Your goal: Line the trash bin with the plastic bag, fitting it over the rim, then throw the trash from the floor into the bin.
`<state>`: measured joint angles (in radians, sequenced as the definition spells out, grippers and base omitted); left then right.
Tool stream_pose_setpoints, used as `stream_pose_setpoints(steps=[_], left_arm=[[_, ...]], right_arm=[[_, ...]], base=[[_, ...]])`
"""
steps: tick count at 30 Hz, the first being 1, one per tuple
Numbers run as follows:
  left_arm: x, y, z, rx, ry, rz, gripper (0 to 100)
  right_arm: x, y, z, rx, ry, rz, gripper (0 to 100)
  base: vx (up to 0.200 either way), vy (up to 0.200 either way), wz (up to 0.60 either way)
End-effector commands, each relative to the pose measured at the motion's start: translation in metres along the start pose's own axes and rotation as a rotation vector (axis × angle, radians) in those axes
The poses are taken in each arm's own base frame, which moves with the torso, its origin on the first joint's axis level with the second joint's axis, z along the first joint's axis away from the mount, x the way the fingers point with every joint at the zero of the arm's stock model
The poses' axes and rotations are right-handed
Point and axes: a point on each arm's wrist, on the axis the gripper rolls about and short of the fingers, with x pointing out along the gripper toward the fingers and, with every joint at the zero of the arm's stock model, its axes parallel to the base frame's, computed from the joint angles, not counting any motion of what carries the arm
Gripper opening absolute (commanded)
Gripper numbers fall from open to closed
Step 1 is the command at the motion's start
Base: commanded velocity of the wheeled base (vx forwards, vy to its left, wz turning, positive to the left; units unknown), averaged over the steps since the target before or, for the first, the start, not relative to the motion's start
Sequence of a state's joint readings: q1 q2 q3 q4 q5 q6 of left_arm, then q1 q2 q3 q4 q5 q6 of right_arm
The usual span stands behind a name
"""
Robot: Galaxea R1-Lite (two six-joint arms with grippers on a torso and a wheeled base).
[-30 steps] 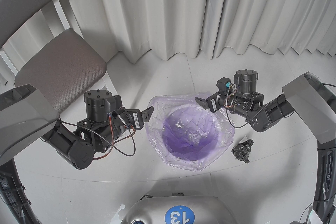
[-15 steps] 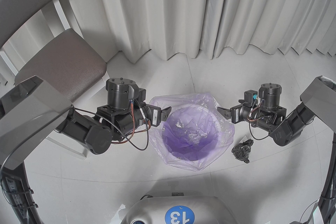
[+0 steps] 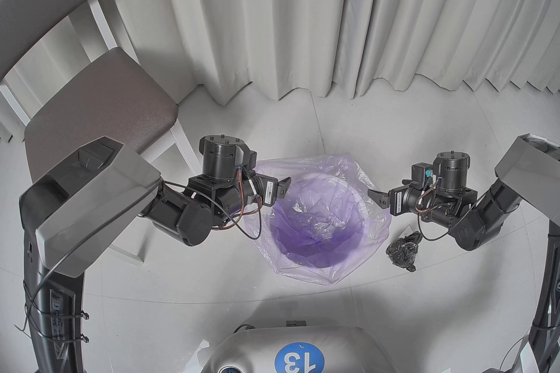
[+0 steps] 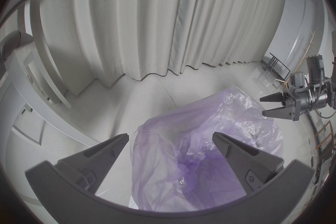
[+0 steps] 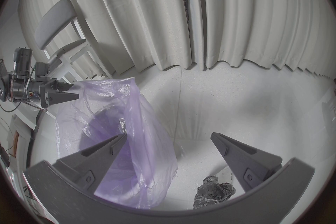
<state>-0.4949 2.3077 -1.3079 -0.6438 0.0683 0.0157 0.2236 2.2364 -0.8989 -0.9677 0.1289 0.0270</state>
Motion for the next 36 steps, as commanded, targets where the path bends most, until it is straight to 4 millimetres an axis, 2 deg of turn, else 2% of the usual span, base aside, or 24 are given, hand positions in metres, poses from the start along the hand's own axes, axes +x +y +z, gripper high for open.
stream_pose_setpoints(steps=[1, 7, 15, 24, 29, 31, 36], left_arm=[[0.023, 0.005, -0.01, -0.007, -0.001, 0.018, 100], [0.041, 0.005, -0.005, -0.026, -0.029, 0.024, 100], [0.056, 0.004, 0.002, -0.05, -0.015, 0.03, 100], [0.085, 0.003, 0.002, -0.048, 0.009, 0.071, 100], [0.096, 0.013, 0.003, -0.054, 0.016, 0.092, 100], [0.101, 0.016, -0.011, -0.05, 0.075, 0.096, 100], [0.104, 0.023, -0.019, -0.048, 0.101, 0.108, 100]], right_arm=[[0.015, -0.011, -0.017, 0.013, 0.036, -0.021, 100], [0.027, -0.026, -0.02, 0.025, 0.028, -0.049, 100], [0.034, -0.032, -0.019, 0.03, 0.011, -0.031, 100], [0.05, -0.04, -0.034, 0.037, 0.019, -0.035, 100], [0.059, -0.042, -0.041, 0.042, 0.025, -0.032, 100], [0.062, -0.043, -0.047, 0.044, 0.035, -0.024, 100], [0.067, -0.047, -0.055, 0.047, 0.049, -0.027, 100]], base=[[0.0, 0.0, 0.0], [0.0, 0.0, 0.0], [0.0, 0.0, 0.0], [0.0, 0.0, 0.0], [0.0, 0.0, 0.0], [0.0, 0.0, 0.0], [0.0, 0.0, 0.0]])
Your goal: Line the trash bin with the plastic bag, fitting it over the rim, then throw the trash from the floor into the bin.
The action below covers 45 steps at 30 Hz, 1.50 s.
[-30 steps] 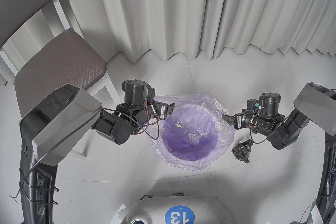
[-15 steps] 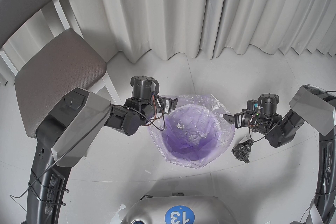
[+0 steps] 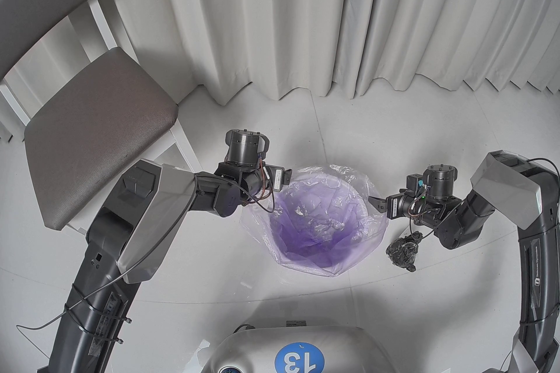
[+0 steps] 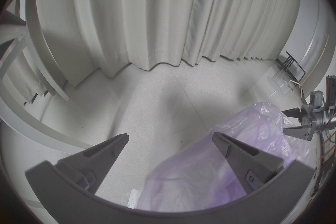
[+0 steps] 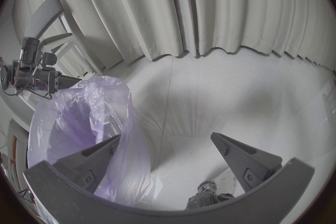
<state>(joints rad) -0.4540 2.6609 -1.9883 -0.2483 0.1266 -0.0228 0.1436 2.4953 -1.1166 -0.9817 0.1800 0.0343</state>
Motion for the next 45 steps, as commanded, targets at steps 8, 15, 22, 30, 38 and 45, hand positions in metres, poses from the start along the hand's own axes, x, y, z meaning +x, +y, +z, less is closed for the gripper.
stream_pose_setpoints(steps=[8, 15, 22, 30, 38, 45], left_arm=[[0.012, 0.019, -0.016, -0.016, 0.034, 0.035, 100], [0.005, 0.02, -0.009, -0.021, 0.035, 0.036, 100], [-0.036, 0.019, 0.026, -0.205, -0.002, 0.038, 100], [-0.089, 0.023, 0.003, -0.216, 0.064, 0.047, 100], [-0.096, 0.014, -0.041, -0.16, 0.108, 0.065, 100], [-0.095, 0.01, -0.056, -0.144, 0.139, 0.057, 100]], right_arm=[[0.011, -0.006, -0.019, 0.006, 0.037, -0.001, 100], [0.004, -0.003, -0.034, 0.007, 0.079, 0.003, 100], [-0.027, 0.006, -0.014, -0.02, -0.029, 0.004, 100], [-0.064, 0.05, 0.001, -0.071, -0.09, 0.056, 100], [-0.054, 0.103, -0.024, -0.125, -0.027, 0.183, 100], [-0.035, 0.108, -0.042, -0.231, 0.021, 0.195, 100]], base=[[0.0, 0.0, 0.0], [0.0, 0.0, 0.0], [0.0, 0.0, 0.0], [0.0, 0.0, 0.0], [0.0, 0.0, 0.0], [0.0, 0.0, 0.0]])
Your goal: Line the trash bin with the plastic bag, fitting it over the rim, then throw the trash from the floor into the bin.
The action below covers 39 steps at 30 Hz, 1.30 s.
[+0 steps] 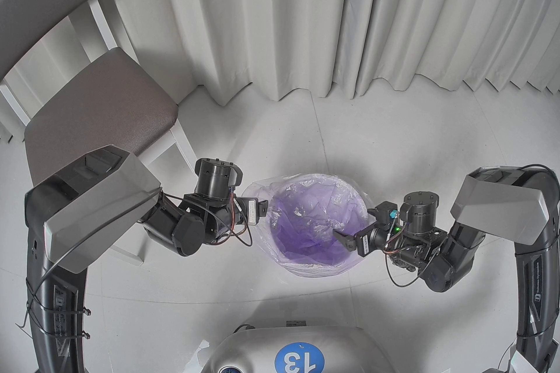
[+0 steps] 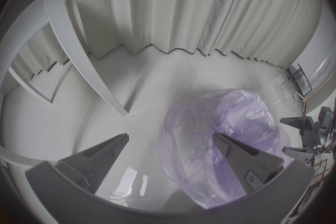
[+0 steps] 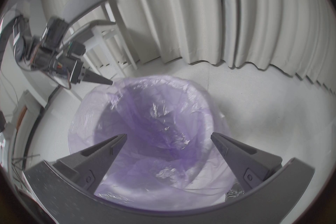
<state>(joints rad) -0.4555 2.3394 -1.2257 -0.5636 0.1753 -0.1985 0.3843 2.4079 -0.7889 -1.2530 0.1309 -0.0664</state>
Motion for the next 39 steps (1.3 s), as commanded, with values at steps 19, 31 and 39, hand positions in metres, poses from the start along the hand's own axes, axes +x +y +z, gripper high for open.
stream_pose_setpoints(steps=[19, 31, 39], left_arm=[[0.002, 0.014, -0.049, 0.054, 0.1, 0.008, 100], [0.007, 0.01, -0.057, 0.071, 0.101, -0.011, 100], [0.009, 0.01, -0.055, 0.077, 0.095, -0.011, 100]], right_arm=[[-0.032, 0.015, -0.015, -0.183, 0.147, 0.048, 100], [-0.043, 0.013, -0.051, -0.206, 0.224, 0.053, 100], [-0.031, 0.003, -0.07, -0.184, 0.26, 0.033, 100]], base=[[0.0, 0.0, 0.0], [0.0, 0.0, 0.0], [0.0, 0.0, 0.0]])
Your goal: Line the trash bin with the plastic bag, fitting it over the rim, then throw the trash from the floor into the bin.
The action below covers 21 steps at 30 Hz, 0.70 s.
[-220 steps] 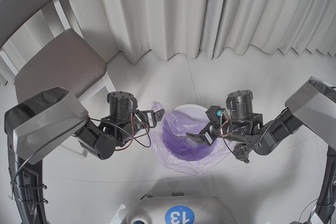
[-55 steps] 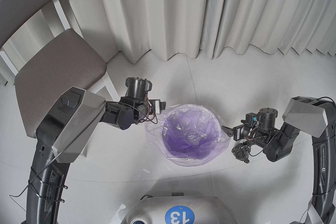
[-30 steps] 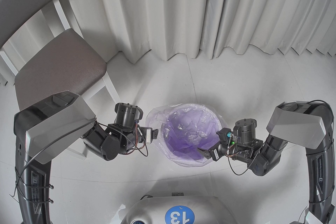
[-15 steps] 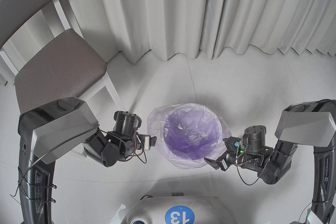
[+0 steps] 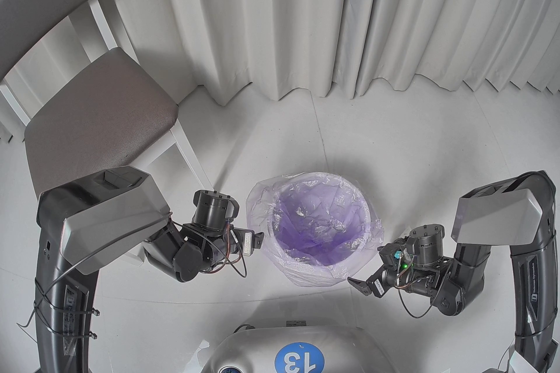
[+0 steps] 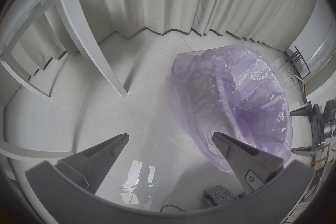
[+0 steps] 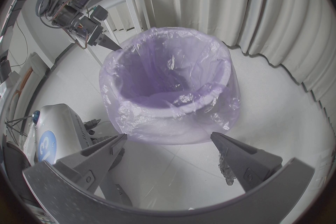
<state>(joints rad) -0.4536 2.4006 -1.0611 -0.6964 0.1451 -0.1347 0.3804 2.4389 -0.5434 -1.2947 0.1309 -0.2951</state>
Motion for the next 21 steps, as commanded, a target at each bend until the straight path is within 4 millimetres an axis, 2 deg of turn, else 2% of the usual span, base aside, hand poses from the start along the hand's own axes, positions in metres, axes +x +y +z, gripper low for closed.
stream_pose_setpoints(steps=[1, 5, 7, 8, 13, 18, 20, 21], left_arm=[[0.004, -0.001, 0.0, 0.001, -0.002, 0.0, 100], [0.011, -0.001, -0.002, 0.029, 0.003, -0.014, 100], [0.011, -0.001, -0.002, 0.029, 0.003, -0.014, 100], [0.018, 0.003, 0.0, 0.052, 0.002, -0.01, 100], [0.023, 0.006, 0.008, 0.055, 0.019, -0.002, 100], [0.028, 0.009, 0.014, 0.085, 0.02, -0.007, 100], [0.029, 0.015, 0.017, 0.102, 0.005, 0.0, 100], [0.028, 0.021, 0.018, 0.11, 0.004, -0.004, 100]], right_arm=[[0.014, -0.005, -0.012, 0.015, 0.025, -0.007, 100], [0.03, -0.015, -0.013, 0.028, 0.016, -0.025, 100], [0.03, -0.015, -0.013, 0.028, 0.016, -0.025, 100], [0.036, -0.018, -0.011, 0.053, 0.071, -0.006, 100], [0.049, -0.027, -0.001, 0.114, 0.123, 0.006, 100], [0.048, -0.028, 0.001, 0.113, 0.144, 0.016, 100], [0.042, -0.026, 0.002, 0.12, 0.14, 0.015, 100], [0.031, -0.025, 0.005, 0.122, 0.127, 0.013, 100]], base=[[0.0, 0.0, 0.0], [0.0, 0.0, 0.0], [0.0, 0.0, 0.0], [0.0, 0.0, 0.0], [0.0, 0.0, 0.0], [0.0, 0.0, 0.0], [0.0, 0.0, 0.0], [0.0, 0.0, 0.0]])
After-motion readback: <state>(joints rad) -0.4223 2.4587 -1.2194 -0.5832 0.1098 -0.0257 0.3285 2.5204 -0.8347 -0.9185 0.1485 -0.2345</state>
